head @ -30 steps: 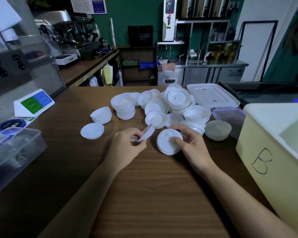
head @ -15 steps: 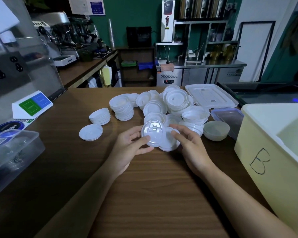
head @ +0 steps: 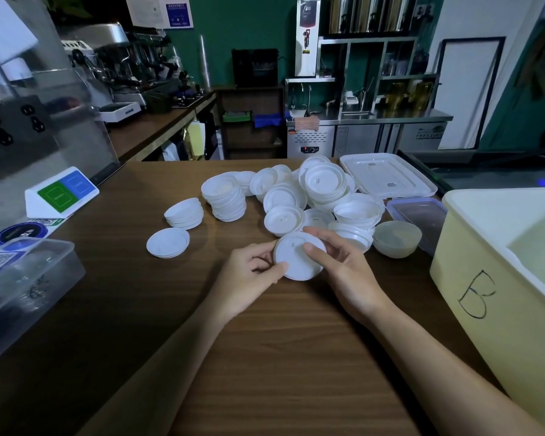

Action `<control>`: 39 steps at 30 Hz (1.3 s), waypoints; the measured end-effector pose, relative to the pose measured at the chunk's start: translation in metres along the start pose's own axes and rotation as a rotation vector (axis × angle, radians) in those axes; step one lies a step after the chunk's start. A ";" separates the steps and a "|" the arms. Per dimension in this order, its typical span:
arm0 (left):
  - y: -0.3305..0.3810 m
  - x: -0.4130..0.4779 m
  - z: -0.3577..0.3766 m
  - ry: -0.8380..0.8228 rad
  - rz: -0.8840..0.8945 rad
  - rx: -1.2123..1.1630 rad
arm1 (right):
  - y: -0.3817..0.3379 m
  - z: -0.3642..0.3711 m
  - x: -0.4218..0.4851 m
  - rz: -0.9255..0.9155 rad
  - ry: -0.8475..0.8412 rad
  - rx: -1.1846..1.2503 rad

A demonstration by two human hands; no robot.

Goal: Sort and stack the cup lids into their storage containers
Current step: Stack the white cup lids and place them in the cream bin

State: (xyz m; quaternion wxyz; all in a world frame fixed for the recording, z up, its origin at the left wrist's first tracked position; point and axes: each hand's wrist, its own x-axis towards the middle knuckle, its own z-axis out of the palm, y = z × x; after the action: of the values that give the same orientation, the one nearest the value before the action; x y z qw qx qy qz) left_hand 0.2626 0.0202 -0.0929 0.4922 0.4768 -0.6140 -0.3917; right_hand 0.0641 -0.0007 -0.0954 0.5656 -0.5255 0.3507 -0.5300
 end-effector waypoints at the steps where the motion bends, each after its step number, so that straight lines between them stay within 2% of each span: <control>1: -0.002 0.000 0.000 0.019 0.002 0.018 | 0.001 0.000 0.001 -0.007 0.001 -0.011; 4: -0.002 0.002 0.002 0.092 0.003 0.014 | 0.004 -0.002 0.002 -0.019 -0.007 -0.024; 7: 0.002 0.003 0.001 0.084 -0.046 -0.042 | 0.003 -0.001 0.001 -0.027 -0.022 -0.029; 11: 0.001 0.004 -0.003 0.119 -0.055 -0.045 | 0.005 -0.001 0.000 -0.013 -0.056 -0.006; 16: 0.001 0.003 -0.007 0.081 -0.050 -0.072 | 0.009 0.000 0.001 -0.009 -0.065 -0.028; 18: 0.003 0.002 -0.010 0.072 -0.038 0.002 | 0.010 0.000 0.002 -0.006 -0.060 -0.049; 20: 0.002 0.003 -0.017 0.118 0.019 0.197 | 0.011 0.000 0.002 -0.010 -0.046 -0.073; 23: -0.012 0.010 -0.041 0.305 0.170 0.568 | 0.011 -0.001 0.004 0.001 -0.012 -0.050; 26: -0.026 0.018 -0.066 0.484 0.176 0.820 | 0.011 0.000 0.005 0.022 0.002 -0.028; 29: -0.029 0.019 -0.079 0.608 0.066 0.942 | 0.011 -0.001 0.005 0.027 0.006 -0.030; 34: -0.029 0.015 -0.083 0.580 -0.132 0.982 | 0.010 -0.001 0.005 0.034 0.016 -0.024; 36: -0.031 0.013 -0.081 0.570 -0.112 0.955 | 0.008 0.000 0.004 0.038 0.019 -0.025; 39: -0.032 0.014 -0.072 0.487 0.060 0.915 | 0.008 0.001 0.004 0.046 0.027 -0.022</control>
State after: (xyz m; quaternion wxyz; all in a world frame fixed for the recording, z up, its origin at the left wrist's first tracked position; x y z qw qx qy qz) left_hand 0.3385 -0.0023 -0.1049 0.3730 0.7029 -0.6033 0.0534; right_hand 0.0670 -0.0049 -0.1021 0.5670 -0.5165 0.3761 -0.5199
